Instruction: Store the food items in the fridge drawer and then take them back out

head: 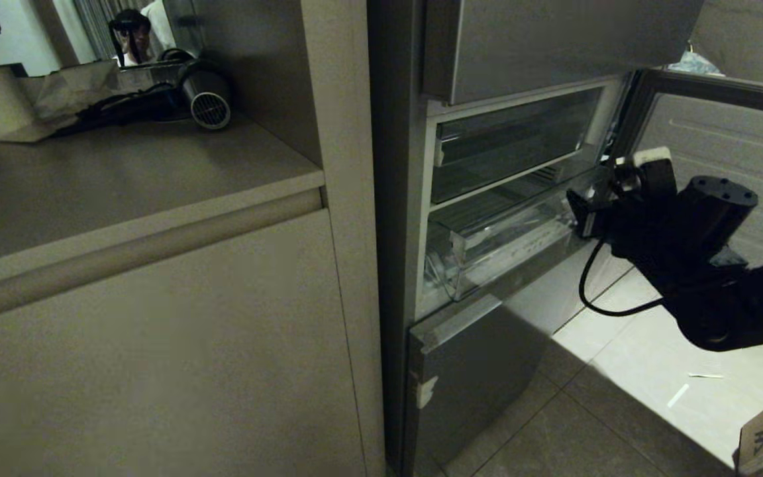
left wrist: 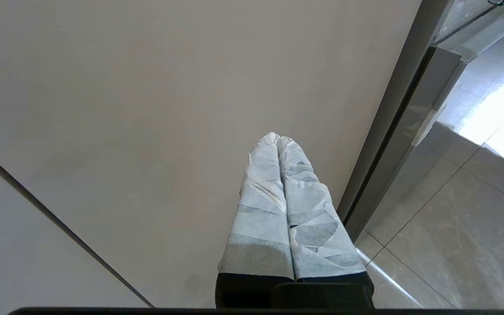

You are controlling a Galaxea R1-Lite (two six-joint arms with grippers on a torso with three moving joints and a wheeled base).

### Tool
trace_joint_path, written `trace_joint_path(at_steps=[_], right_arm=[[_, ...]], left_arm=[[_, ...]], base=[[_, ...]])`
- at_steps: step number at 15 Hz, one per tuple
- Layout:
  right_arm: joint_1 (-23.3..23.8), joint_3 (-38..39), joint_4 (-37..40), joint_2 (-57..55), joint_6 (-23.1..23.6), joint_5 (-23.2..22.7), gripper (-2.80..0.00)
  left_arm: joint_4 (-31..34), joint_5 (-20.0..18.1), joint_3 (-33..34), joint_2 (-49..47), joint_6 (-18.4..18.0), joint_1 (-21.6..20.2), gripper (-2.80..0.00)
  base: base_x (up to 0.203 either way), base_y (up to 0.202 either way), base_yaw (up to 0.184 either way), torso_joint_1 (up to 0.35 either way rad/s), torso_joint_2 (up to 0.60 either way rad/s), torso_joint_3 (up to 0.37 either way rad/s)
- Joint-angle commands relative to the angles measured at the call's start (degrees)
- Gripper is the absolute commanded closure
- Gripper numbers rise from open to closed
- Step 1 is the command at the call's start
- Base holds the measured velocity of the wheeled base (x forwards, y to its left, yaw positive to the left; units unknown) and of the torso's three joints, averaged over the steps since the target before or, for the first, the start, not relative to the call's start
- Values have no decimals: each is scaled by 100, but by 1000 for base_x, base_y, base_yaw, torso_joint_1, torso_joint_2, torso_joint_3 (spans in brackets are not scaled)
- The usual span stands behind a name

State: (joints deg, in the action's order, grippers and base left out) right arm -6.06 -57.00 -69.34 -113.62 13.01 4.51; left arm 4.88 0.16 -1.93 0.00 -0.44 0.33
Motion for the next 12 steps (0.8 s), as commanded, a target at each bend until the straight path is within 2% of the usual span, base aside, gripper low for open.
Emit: trace_joint_path(at_steps=[1, 4, 6, 8, 12], right_arm=[[-14, -760, 1313, 18, -113, -182, 0], [-17, -1665, 2631, -2, -613, -630, 0], [-11, -2159, 3659, -41, -788, -933, 0], [0, -2547, 4030, -184, -1047, -1178, 0], [8, -2956, 4330, -485, -1107, -1206, 0]], left_arm=[[4, 2, -1, -9, 0, 2, 0], [4, 2, -1, -9, 0, 2, 0], [4, 2, -4, -9, 0, 2, 0], [4, 2, -1, -9, 0, 2, 0], [4, 2, -1, -9, 0, 2, 0]], base=[[0, 0, 0, 0, 0, 0], [0, 0, 0, 0, 0, 0], [0, 0, 0, 0, 0, 0], [0, 0, 0, 0, 0, 0], [0, 0, 0, 0, 0, 0]])
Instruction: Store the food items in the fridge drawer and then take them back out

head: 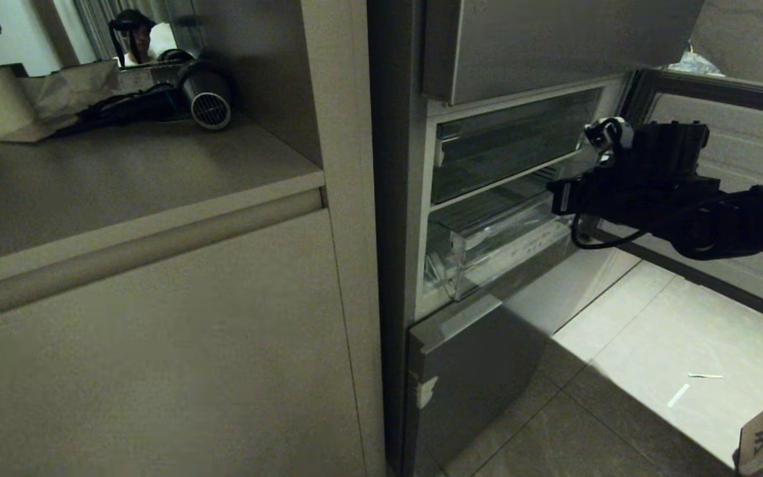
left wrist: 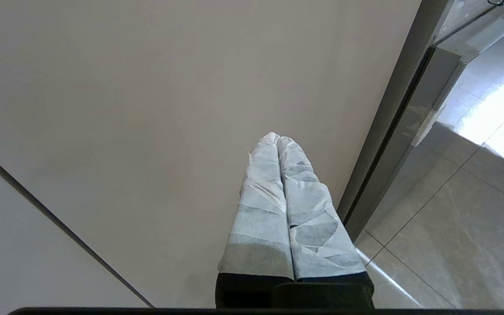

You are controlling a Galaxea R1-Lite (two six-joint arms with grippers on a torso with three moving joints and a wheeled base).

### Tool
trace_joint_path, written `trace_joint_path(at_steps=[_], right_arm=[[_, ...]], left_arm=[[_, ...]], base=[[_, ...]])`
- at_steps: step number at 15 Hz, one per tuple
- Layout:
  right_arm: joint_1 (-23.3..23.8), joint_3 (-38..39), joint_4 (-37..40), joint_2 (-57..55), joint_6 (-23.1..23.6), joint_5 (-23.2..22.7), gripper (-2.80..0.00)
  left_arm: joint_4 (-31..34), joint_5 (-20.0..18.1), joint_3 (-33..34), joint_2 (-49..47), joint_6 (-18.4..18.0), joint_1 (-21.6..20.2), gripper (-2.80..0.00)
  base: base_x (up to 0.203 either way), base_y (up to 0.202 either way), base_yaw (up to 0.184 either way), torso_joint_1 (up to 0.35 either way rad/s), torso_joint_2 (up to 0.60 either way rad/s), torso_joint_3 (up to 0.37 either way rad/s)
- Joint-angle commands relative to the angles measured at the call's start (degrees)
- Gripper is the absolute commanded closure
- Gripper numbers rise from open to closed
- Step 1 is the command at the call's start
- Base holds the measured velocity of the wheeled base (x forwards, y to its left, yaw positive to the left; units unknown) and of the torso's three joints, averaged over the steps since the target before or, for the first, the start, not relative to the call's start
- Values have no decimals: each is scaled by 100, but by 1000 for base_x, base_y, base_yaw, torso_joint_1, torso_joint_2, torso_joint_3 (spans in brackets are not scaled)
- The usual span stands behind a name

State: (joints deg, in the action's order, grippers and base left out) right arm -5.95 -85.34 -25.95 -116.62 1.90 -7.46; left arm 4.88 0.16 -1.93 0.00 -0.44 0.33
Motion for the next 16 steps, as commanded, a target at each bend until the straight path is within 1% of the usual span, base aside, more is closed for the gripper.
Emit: trace_joint_path(at_steps=[1, 4, 6, 8, 10, 12, 16], right_arm=[[-3, -199, -10, -276, 3, -10, 0], [-3, -488, 71, -514, 3, -18, 0], [6, -648, 268, -555, 3, -104, 0], [6, -953, 882, -555, 3, -199, 0], [7, -1140, 1217, -555, 3, -212, 0], [21, -1357, 1775, -487, 4, -206, 0], [27, -1367, 2513, -41, 15, -171, 0]], left_arm=[[5, 2, -1, -9, 0, 2, 0], [5, 2, -1, -9, 0, 2, 0], [5, 2, -1, -9, 0, 2, 0], [5, 2, -1, -9, 0, 2, 0], [5, 2, -1, -9, 0, 2, 0], [5, 2, -1, -9, 0, 2, 0], [5, 2, -1, -9, 0, 2, 0]], base=[[0, 0, 0, 0, 0, 0], [0, 0, 0, 0, 0, 0], [0, 0, 0, 0, 0, 0], [0, 0, 0, 0, 0, 0], [0, 0, 0, 0, 0, 0], [0, 0, 0, 0, 0, 0], [0, 0, 0, 0, 0, 0]])
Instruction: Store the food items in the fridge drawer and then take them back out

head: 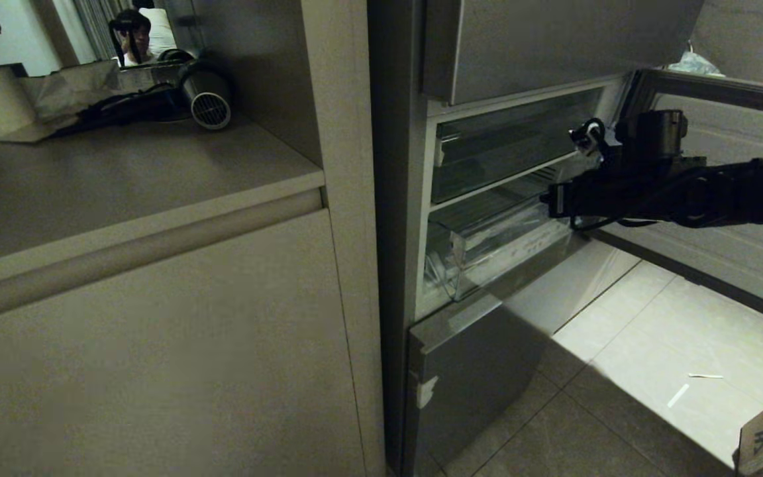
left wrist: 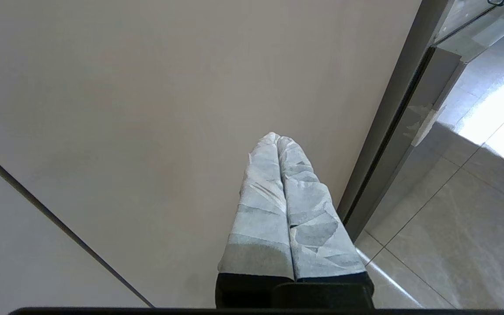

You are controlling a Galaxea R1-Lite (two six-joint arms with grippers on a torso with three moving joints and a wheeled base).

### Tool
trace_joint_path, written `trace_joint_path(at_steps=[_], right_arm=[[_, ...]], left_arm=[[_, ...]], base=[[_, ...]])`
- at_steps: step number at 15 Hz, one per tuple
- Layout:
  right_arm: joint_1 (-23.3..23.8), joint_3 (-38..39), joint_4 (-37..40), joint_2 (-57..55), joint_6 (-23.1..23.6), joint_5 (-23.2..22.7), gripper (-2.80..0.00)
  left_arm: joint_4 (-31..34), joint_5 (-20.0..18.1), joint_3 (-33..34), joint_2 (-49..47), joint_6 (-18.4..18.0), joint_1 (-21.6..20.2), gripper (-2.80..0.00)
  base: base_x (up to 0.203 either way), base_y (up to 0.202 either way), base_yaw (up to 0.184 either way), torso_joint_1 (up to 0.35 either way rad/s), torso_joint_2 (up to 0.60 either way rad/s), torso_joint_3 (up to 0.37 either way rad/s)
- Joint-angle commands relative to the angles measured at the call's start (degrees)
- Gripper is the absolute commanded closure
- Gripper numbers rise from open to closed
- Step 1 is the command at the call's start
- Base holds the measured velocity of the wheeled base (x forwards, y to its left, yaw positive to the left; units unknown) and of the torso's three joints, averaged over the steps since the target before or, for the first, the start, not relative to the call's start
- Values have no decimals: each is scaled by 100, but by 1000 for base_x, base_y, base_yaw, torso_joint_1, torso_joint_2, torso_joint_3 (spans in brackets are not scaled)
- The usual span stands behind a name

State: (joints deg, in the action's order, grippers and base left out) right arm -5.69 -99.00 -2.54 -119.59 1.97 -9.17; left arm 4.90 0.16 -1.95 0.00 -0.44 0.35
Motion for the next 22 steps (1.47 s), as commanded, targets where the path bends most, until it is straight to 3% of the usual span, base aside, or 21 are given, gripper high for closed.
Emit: trace_joint_path(at_steps=[1, 4, 16, 22], right_arm=[[29, 32, 440, 461, 11, 3, 0], [77, -20, 650, 648, 13, -16, 0], [42, -1024, 514, -605, 66, -20, 0], [51, -1086, 307, -811, 312, -129, 0]], left_arm=[[2, 2, 2, -9, 0, 0, 0], [2, 2, 2, -9, 0, 0, 0], [2, 2, 2, -9, 0, 0, 0], [2, 2, 2, -9, 0, 0, 0]], base=[[0, 0, 0, 0, 0, 0], [0, 0, 0, 0, 0, 0], [0, 0, 0, 0, 0, 0], [0, 0, 0, 0, 0, 0]])
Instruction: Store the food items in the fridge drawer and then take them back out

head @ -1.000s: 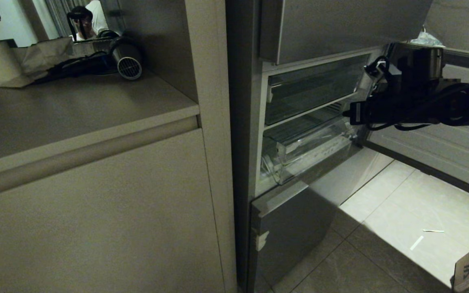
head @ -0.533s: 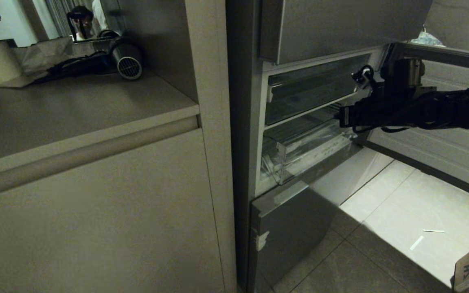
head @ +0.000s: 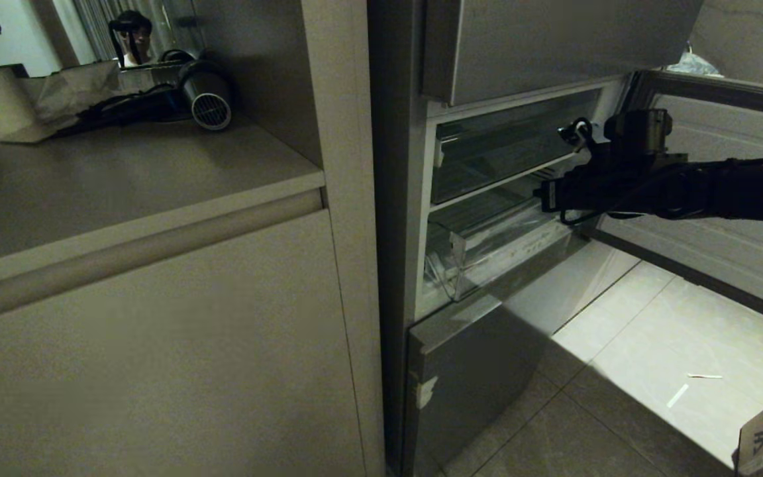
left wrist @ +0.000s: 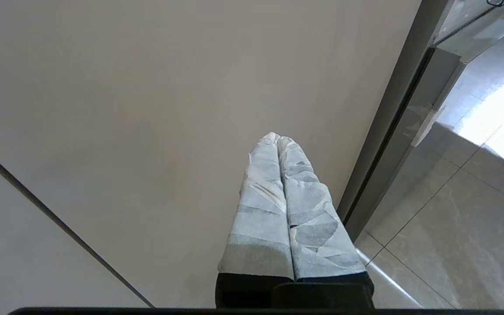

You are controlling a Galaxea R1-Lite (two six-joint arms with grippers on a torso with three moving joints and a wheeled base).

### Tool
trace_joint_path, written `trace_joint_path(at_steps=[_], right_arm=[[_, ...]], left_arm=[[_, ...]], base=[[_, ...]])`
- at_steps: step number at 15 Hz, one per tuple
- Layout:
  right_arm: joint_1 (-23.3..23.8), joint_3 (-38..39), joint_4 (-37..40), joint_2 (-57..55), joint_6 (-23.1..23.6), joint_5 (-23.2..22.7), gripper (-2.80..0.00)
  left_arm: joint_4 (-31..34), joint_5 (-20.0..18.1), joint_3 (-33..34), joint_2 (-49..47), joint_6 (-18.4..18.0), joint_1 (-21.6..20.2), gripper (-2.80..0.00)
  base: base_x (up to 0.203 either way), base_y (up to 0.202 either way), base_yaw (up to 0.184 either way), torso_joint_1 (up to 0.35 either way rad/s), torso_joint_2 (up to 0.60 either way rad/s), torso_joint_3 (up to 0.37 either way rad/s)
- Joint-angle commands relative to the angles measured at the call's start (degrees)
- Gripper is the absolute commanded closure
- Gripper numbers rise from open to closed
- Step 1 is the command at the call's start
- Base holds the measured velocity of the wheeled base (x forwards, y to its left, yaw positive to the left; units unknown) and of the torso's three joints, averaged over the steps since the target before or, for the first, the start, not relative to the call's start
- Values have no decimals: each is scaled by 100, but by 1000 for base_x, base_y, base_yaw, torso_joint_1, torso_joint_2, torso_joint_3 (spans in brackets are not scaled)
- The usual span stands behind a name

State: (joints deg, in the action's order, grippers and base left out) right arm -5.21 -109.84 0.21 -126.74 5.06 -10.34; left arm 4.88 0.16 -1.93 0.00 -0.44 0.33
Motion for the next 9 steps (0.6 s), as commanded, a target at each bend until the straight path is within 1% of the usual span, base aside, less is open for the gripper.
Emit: trace_joint_path(at_steps=[1, 9], right_arm=[[11, -3, 71, -97, 21, -12, 0], [152, 5, 909, 332, 39, 13, 0]], left_arm=[[5, 2, -1, -9, 0, 2, 0], [5, 2, -1, -9, 0, 2, 0]], base=[[0, 0, 0, 0, 0, 0], [0, 0, 0, 0, 0, 0]])
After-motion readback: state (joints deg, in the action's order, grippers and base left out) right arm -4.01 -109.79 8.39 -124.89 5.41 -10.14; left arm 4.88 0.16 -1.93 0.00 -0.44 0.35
